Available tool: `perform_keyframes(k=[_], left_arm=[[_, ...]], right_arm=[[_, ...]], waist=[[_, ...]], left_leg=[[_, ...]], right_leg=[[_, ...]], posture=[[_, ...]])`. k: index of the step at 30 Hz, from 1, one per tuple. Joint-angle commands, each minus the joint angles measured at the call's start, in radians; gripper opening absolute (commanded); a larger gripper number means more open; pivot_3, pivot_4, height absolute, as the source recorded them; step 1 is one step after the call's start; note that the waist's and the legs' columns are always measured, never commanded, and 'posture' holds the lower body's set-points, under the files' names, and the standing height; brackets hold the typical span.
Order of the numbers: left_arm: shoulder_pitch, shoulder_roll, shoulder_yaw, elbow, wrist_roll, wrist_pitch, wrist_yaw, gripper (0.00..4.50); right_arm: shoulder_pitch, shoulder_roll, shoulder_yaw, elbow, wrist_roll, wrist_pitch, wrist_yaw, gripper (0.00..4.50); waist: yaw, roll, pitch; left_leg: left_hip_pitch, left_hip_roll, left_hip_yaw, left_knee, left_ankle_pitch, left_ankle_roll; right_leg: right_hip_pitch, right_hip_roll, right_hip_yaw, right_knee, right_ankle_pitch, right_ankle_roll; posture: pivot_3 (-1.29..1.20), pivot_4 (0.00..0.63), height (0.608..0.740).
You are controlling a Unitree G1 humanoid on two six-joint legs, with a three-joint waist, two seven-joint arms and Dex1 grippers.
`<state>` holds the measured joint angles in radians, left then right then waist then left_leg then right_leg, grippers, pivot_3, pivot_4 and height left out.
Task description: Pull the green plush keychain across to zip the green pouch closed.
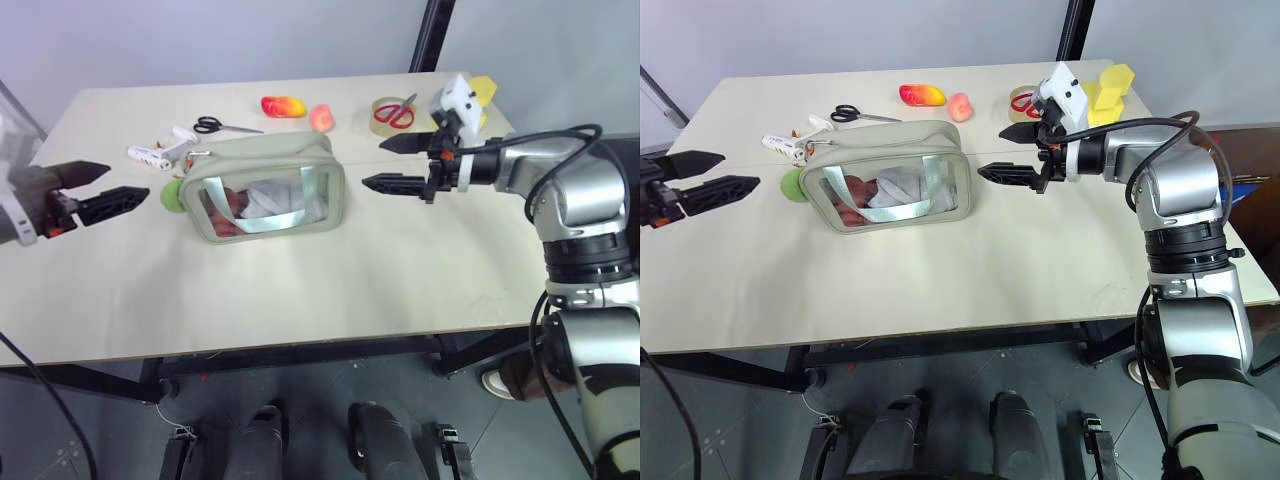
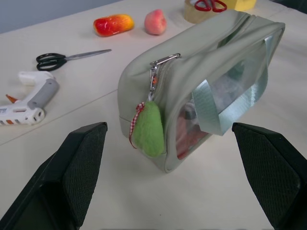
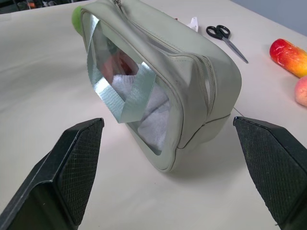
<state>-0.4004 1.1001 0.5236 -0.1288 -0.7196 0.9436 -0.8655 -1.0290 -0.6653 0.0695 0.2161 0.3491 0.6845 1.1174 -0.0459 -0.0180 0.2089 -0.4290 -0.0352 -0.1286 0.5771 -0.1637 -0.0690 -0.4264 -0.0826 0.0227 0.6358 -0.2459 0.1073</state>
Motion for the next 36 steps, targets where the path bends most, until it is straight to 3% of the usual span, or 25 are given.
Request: perform_keyframes(k=[1, 11, 24, 27, 34, 36], left_arm=[[-0.008, 0.007, 0.033, -0.018, 0.002, -0.032, 0.01, 4.46], [0.002, -0.023, 0.072, 0.006, 0.002, -0.024, 0.079, 4.46], [0.172, -0.133, 0.208, -0.16, -0.058, 0.026, 0.196, 4.46], [0.194, -0.136, 0.237, -0.18, -0.072, 0.039, 0.209, 4.5], [0.207, -0.131, 0.245, -0.188, -0.085, 0.038, 0.227, 4.5], [0.203, -0.122, 0.247, -0.18, -0.086, 0.038, 0.226, 4.5]], right_arm=[[-0.037, -0.006, -0.01, -0.003, -0.004, -0.027, 0.005, 4.5], [-0.12, 0.093, 0.08, 0.081, -0.095, -0.209, 0.02, 4.5], [-0.295, 0.301, 0.157, 0.596, -0.279, -0.61, 0.011, 4.5], [-0.309, 0.318, 0.154, 0.629, -0.285, -0.636, 0.04, 3.64], [-0.317, 0.339, 0.148, 0.646, -0.302, -0.67, 0.063, 0.1], [-0.313, 0.33, 0.144, 0.596, -0.293, -0.647, 0.086, 0.03]], waist=[[0.0, 0.0, 0.0], [-0.007, 0.0, 0.0], [-0.022, -0.001, -0.001], [-0.023, -0.001, -0.001], [-0.025, -0.001, -0.001], [-0.024, -0.001, -0.001]], left_leg=[[0.0, 0.0, 0.0, 0.0, 0.0, 0.0], [0.001, 0.0, 0.0, 0.001, 0.0, 0.0], [0.003, 0.0, 0.0, 0.002, 0.001, -0.002], [0.003, 0.0, 0.0, 0.002, 0.002, -0.002], [0.004, 0.0, 0.0, 0.002, 0.002, -0.002], [0.004, 0.0, 0.0, 0.002, 0.002, -0.003]], right_leg=[[0.0, 0.0, 0.0, 0.0, 0.0, 0.0], [0.0, 0.0, 0.0, 0.002, 0.001, 0.001], [-0.001, 0.0, 0.001, 0.011, 0.0, 0.001], [-0.001, 0.0, 0.001, 0.011, 0.0, 0.001], [-0.001, 0.001, 0.001, 0.012, 0.0, 0.001], [-0.001, 0.001, 0.001, 0.012, 0.0, 0.001]], posture=[[0.0, 0.15, 0.74], [0.0, 0.15, 0.74], [0.0, 0.15, 0.74], [0.0, 0.15, 0.74], [0.0, 0.15, 0.74], [0.0, 0.15, 0.74]])
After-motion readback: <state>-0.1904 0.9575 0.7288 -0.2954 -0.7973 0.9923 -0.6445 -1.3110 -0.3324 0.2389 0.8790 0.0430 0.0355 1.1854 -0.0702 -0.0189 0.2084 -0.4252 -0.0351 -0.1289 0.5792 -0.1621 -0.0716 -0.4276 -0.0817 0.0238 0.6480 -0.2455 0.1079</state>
